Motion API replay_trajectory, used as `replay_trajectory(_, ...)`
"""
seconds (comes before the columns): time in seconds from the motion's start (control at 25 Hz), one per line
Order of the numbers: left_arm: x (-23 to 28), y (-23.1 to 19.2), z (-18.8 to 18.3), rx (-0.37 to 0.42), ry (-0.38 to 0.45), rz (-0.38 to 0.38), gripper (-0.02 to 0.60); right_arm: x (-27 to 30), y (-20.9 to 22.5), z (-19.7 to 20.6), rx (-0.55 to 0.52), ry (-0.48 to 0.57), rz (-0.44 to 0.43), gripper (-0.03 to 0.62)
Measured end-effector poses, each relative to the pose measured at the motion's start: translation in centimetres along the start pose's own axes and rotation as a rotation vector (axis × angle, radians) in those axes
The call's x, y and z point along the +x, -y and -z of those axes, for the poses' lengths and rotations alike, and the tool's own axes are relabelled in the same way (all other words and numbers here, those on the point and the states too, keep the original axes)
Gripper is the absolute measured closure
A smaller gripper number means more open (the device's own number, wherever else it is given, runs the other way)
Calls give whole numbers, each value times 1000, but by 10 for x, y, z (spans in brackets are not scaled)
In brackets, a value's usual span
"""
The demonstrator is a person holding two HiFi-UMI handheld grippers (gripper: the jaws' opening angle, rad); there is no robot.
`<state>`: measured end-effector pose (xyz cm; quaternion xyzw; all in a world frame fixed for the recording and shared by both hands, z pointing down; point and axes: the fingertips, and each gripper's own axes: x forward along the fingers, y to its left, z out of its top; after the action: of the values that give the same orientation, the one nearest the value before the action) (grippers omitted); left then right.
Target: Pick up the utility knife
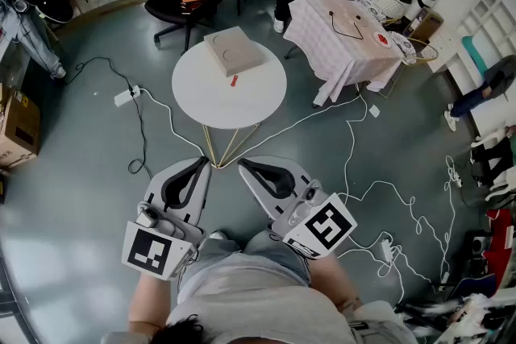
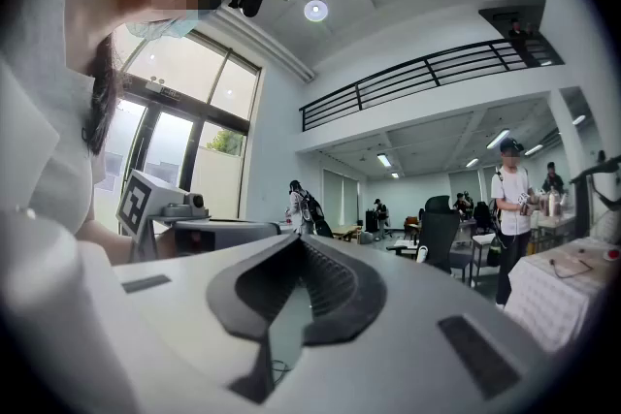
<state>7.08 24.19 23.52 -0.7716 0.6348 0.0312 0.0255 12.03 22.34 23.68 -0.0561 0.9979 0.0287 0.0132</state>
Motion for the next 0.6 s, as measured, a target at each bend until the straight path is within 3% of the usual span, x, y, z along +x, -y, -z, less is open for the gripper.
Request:
replay_trajectory(0.48,11,40,-17,-38,75,29,572,-40,0,-7,-12,-33,12,586)
replay_trajectory(0.6,11,41,-9,-46,45,21,572,-42,0,-5,-8,-38,13,586)
